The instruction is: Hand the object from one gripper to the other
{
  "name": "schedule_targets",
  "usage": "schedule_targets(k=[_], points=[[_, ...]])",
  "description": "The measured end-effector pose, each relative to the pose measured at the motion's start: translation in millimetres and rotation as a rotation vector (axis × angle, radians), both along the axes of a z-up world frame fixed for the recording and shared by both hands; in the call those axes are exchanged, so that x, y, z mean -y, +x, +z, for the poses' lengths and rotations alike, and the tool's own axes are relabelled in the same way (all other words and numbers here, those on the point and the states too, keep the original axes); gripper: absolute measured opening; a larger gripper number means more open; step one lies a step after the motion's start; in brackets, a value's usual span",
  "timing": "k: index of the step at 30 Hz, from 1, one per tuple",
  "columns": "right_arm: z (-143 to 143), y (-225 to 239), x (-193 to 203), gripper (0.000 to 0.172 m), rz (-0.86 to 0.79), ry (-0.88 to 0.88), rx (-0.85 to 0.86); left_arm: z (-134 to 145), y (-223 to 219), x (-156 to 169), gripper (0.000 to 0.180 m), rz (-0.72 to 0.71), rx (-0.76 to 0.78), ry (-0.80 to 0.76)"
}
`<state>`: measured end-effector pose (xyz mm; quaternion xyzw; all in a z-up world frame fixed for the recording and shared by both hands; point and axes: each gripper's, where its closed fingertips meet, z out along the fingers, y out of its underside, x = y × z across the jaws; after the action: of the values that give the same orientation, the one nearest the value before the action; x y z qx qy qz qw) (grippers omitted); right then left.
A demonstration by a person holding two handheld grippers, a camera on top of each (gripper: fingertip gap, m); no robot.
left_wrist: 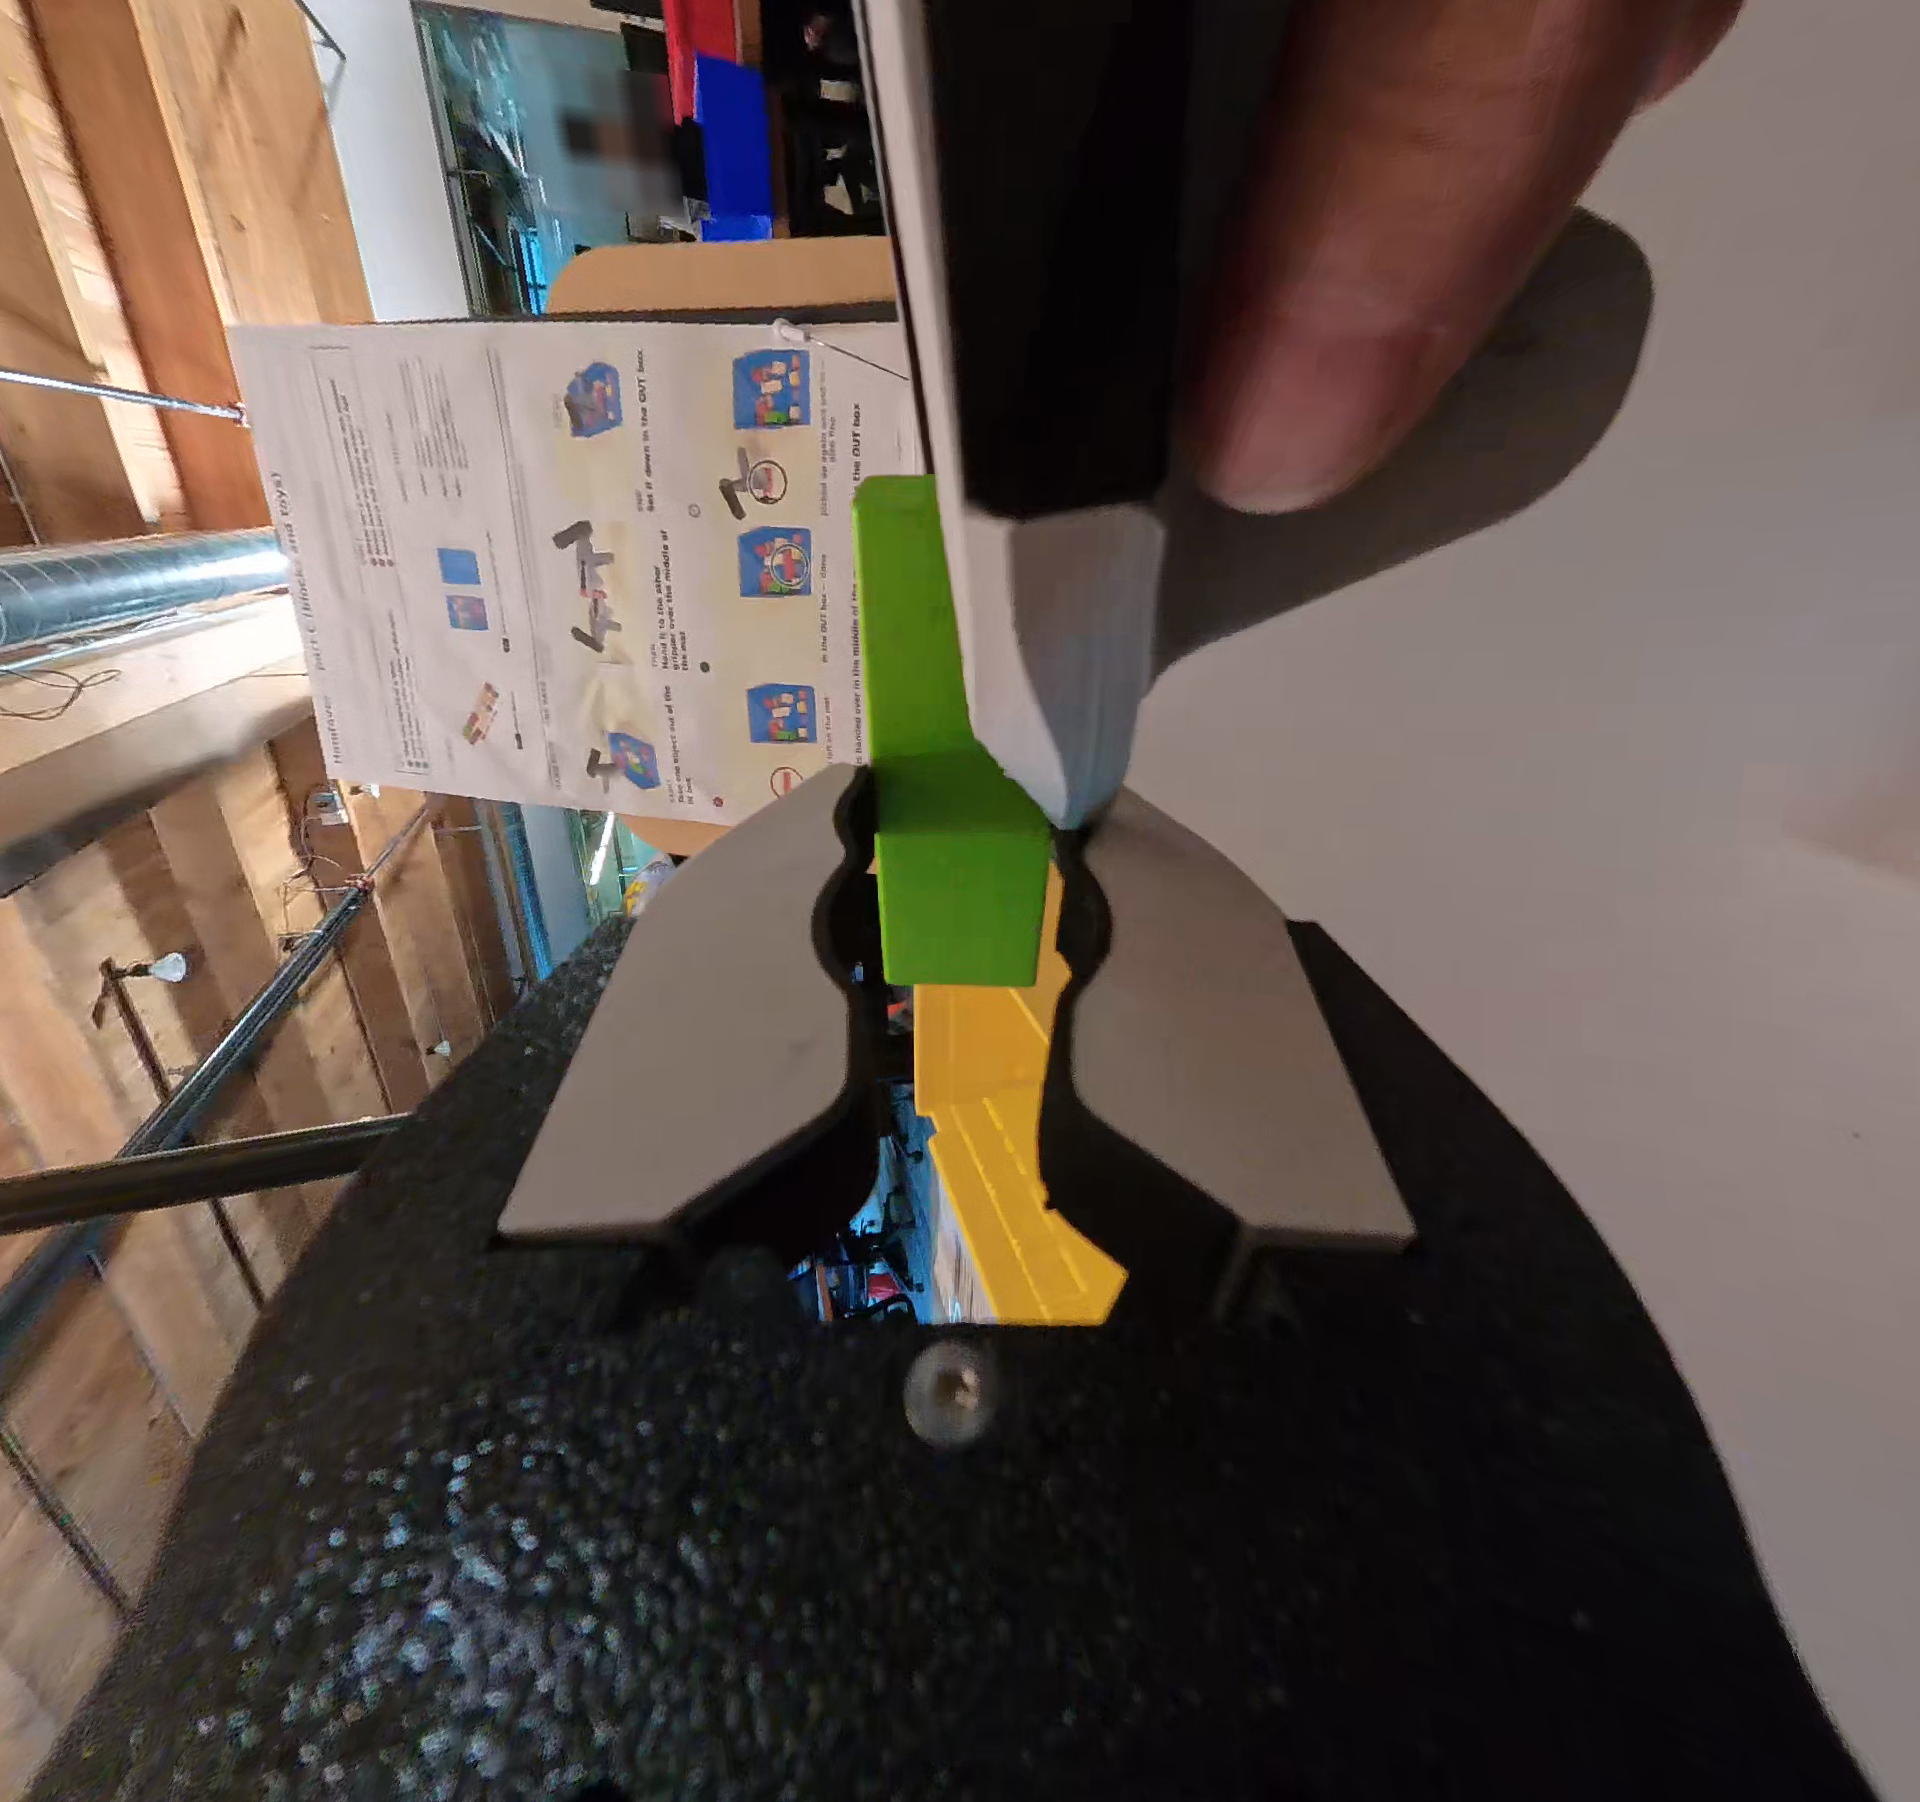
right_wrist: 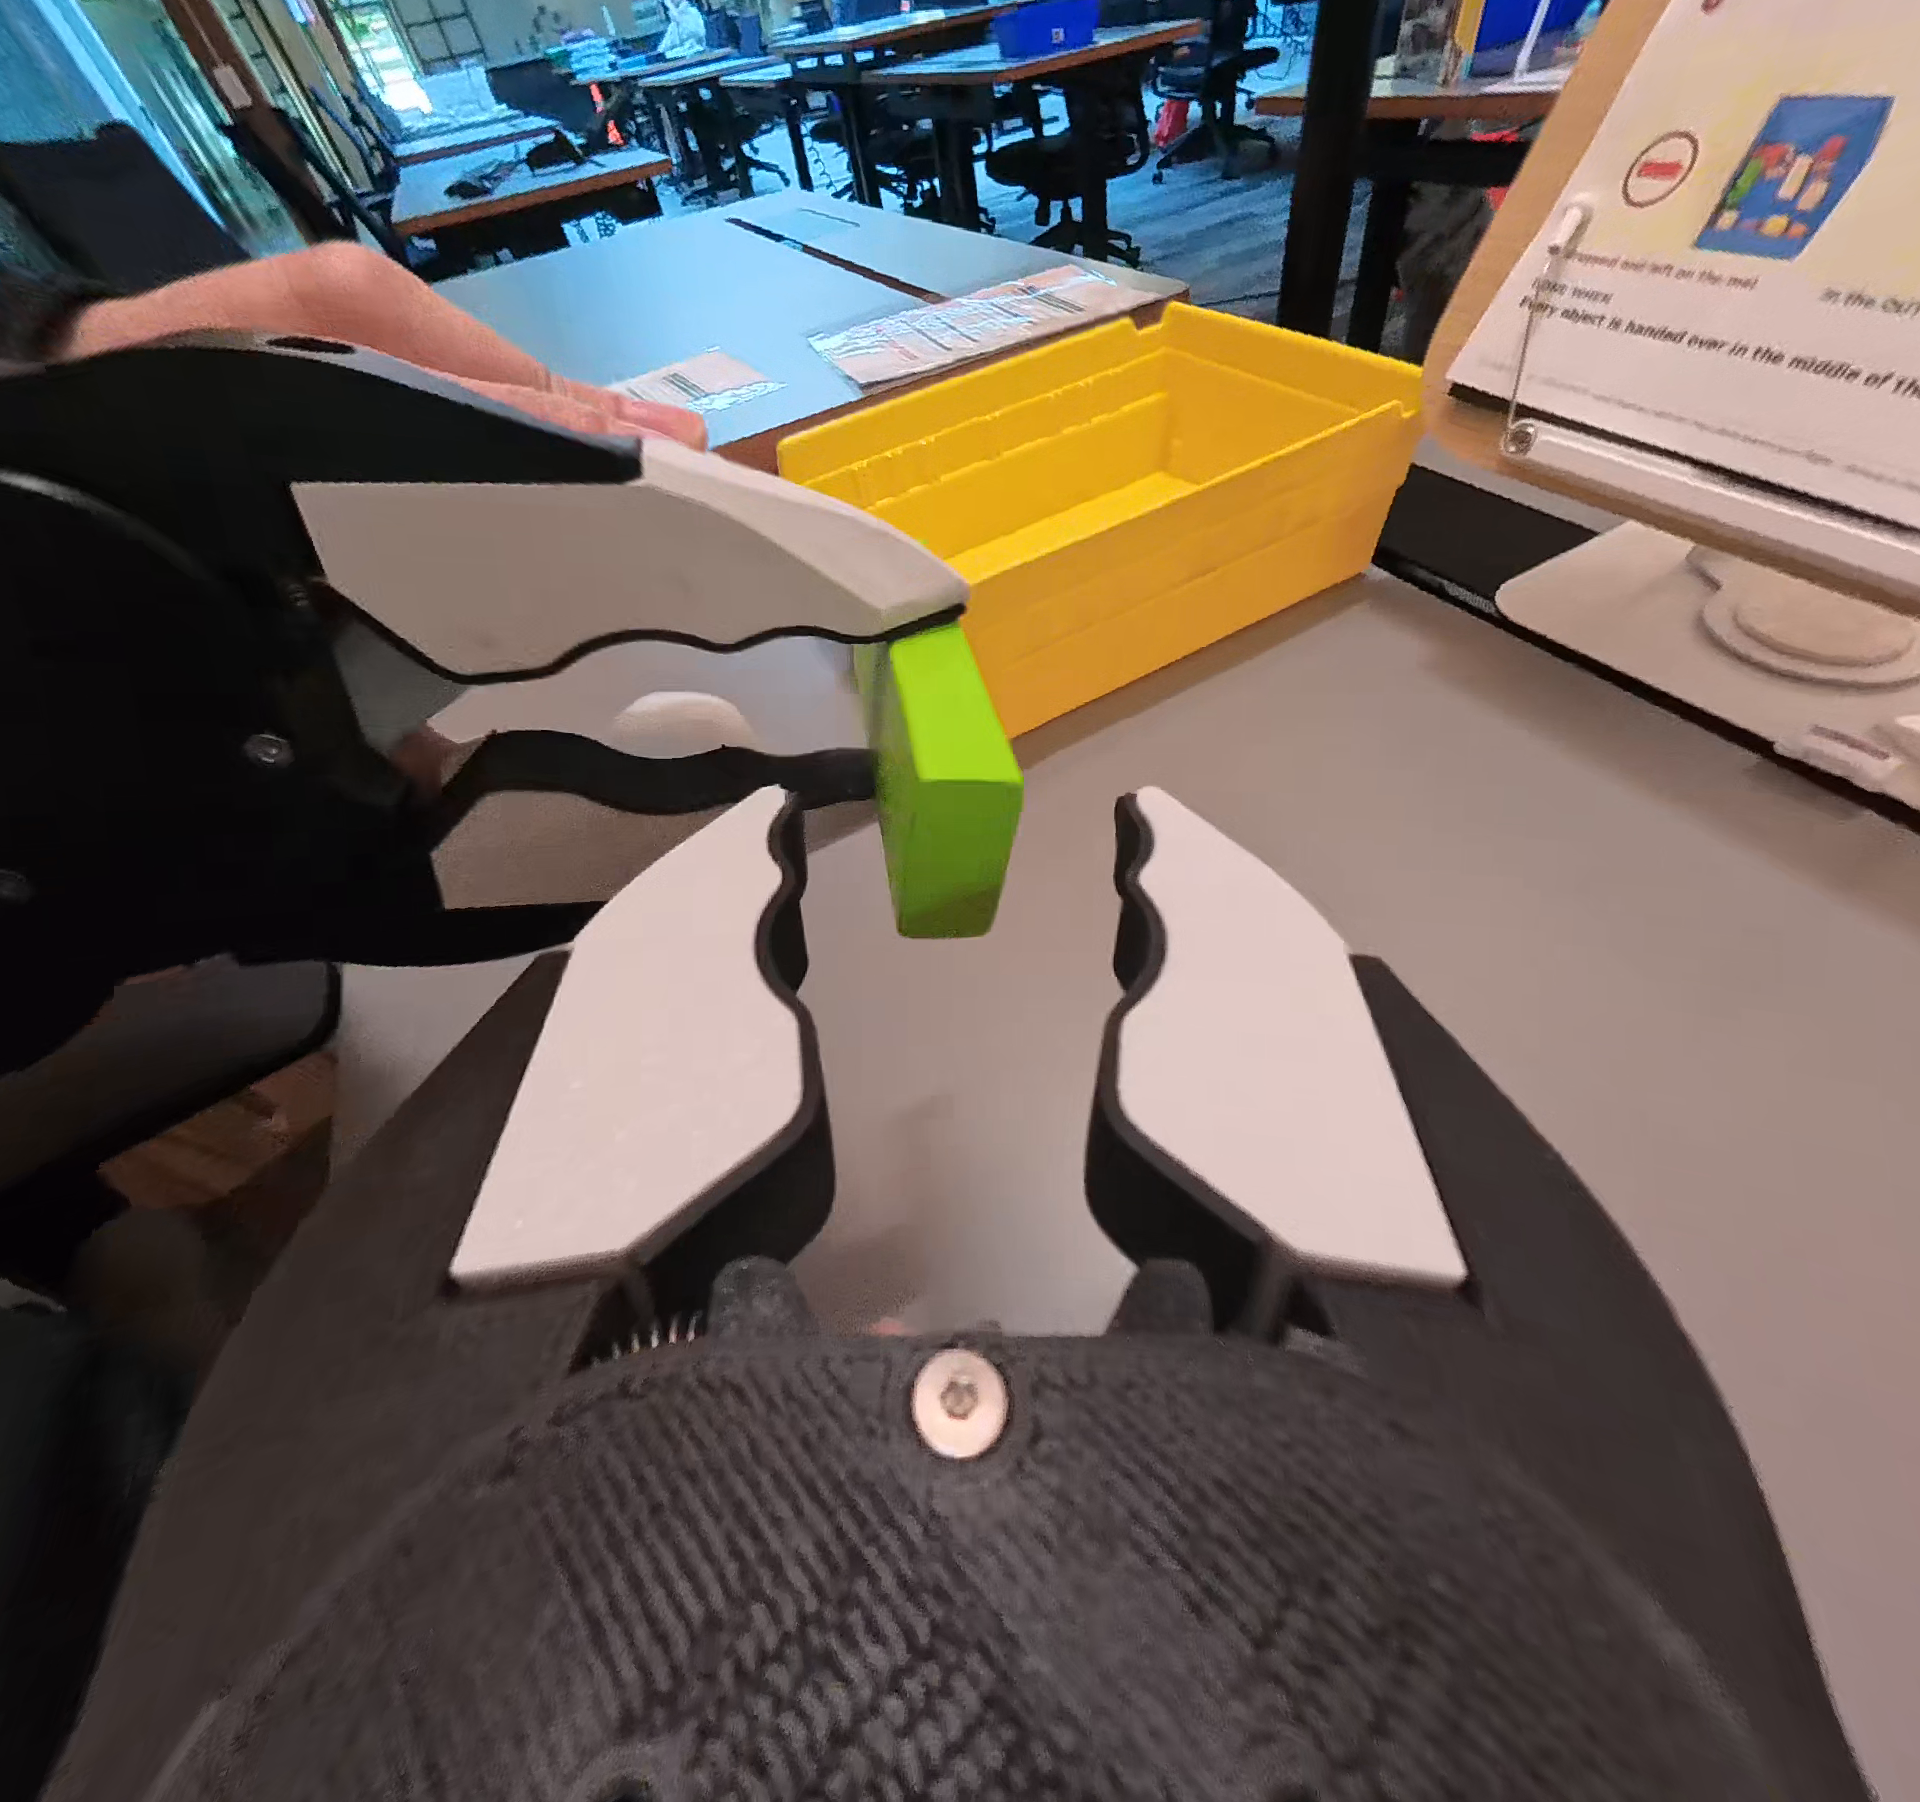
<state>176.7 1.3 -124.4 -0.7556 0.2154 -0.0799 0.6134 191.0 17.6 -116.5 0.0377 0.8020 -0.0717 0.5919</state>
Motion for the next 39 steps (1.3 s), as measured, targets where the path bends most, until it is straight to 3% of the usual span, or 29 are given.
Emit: schedule_targets(k=[5,11,14,16,25,28,32,39], points=[[7,-5,3,0.06,0.03,-0.012,0.058,1,-6,5,0.032,-0.04,0.001,-0.015],[12,-8,-1,0.059,0.068,0.056,0.014,0,-10,21,0.033,-0.086,0.063,-0.04],[9,-7,-5,0.044,0.064,0.073,-0.003,2,-8,27,0.032,-0.063,0.094,-0.088],[10,-2,-4,0.018,0.032,0.096,-0.006,2,-6,31,0.032,-0.048,0.091,-0.142],[-3,19,14,0.018,-0.05,0.006,-0.003,-11,6,34,0.039,-0.015,0.082,-0.286],[0,45,51,0.018,-0.16,0.014,-0.008,-15,13,22,0.044,0.011,0.032,-0.418],[-1,89,144,0.018,-0.445,-0.037,0.007,-18,18,0,0.044,0.031,-0.091,-0.665],[-33,140,293,0.017,-0.847,-0.261,-0.015,-26,26,-33,0.037,0.075,-0.297,-0.945]])
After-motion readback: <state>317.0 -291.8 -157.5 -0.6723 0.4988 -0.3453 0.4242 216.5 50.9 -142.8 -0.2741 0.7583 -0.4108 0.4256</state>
